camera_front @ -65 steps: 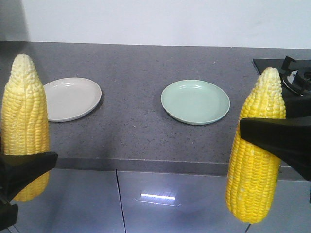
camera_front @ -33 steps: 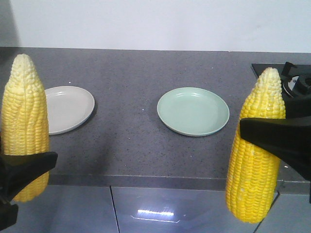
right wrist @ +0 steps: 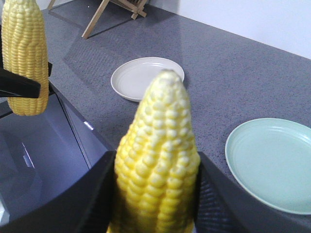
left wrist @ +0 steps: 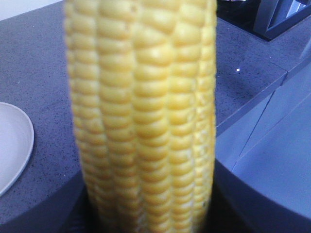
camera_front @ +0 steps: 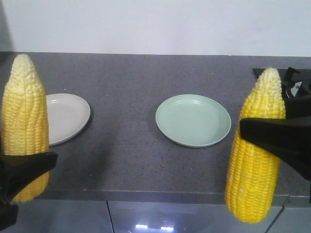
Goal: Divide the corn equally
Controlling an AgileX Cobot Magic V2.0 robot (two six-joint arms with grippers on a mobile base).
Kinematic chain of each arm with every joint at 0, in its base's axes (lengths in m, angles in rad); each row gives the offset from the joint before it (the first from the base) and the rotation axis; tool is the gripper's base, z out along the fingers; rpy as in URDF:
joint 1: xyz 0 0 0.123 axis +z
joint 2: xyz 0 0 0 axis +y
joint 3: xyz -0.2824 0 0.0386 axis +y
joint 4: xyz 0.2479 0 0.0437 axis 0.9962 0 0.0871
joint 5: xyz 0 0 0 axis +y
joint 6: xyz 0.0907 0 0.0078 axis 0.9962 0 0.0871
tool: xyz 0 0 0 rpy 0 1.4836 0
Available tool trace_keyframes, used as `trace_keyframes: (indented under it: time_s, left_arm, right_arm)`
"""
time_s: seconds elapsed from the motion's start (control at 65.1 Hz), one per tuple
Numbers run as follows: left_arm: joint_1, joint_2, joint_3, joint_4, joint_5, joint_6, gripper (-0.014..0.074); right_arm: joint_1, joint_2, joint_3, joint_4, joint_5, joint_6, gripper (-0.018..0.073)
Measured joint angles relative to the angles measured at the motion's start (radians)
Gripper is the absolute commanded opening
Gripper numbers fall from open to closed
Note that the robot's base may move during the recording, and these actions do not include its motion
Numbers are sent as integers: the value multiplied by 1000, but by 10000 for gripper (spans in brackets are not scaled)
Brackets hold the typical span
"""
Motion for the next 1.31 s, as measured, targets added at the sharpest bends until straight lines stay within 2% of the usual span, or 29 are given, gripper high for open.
trace_keyframes:
  time_s: [1.306]
  left_arm:
    - [0,0,0,0,0,0,278]
  right_arm:
    - [0,0,0,0,0,0,225]
